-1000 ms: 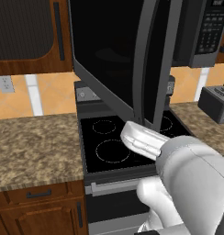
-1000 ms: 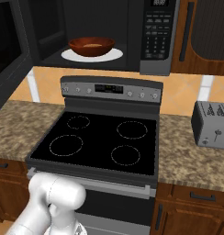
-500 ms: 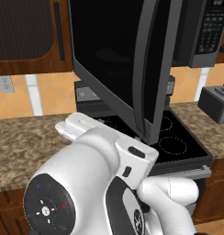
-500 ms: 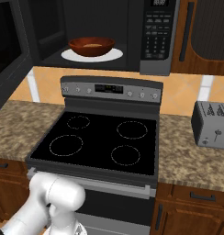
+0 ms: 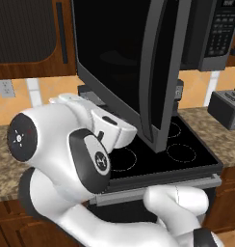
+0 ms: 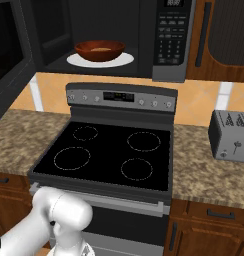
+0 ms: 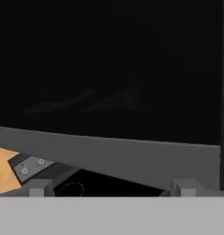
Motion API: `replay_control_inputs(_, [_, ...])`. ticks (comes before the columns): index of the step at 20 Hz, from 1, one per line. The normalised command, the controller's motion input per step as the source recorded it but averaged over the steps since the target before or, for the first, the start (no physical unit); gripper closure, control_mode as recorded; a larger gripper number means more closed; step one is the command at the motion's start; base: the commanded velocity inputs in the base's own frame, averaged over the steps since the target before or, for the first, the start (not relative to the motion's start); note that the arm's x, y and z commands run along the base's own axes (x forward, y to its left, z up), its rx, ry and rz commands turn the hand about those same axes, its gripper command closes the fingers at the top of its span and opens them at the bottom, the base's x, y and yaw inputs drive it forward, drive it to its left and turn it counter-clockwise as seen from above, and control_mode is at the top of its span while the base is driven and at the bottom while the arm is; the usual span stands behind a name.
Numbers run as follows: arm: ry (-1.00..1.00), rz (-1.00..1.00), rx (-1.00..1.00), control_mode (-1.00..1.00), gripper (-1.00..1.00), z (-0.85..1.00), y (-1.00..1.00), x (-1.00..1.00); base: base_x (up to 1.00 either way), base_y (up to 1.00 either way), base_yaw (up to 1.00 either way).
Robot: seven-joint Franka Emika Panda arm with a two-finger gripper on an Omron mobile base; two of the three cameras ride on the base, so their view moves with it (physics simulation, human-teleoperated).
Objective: Open the microwave, place the bowl with waffle inside the microwave, then close the microwave door and turn it on.
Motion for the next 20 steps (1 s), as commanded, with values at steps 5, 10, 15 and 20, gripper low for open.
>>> replay_control_inputs(5, [0.0,0.01,0.0,-1.0,-1.0,0.0,-0.34,0.69,0.0,0.0,0.0])
replay_control_inputs(10, [0.01,0.01,0.0,-1.0,-1.0,0.0,-0.41,0.82,0.0,0.0,0.0])
replay_control_inputs(15, [-0.01,0.06,0.03,-1.0,-1.0,0.0,-0.49,0.86,0.0,0.0,0.0])
replay_control_inputs(20, [-0.05,0.15,0.09,-1.0,-1.0,0.01,-0.81,0.72,0.0,0.0,0.0])
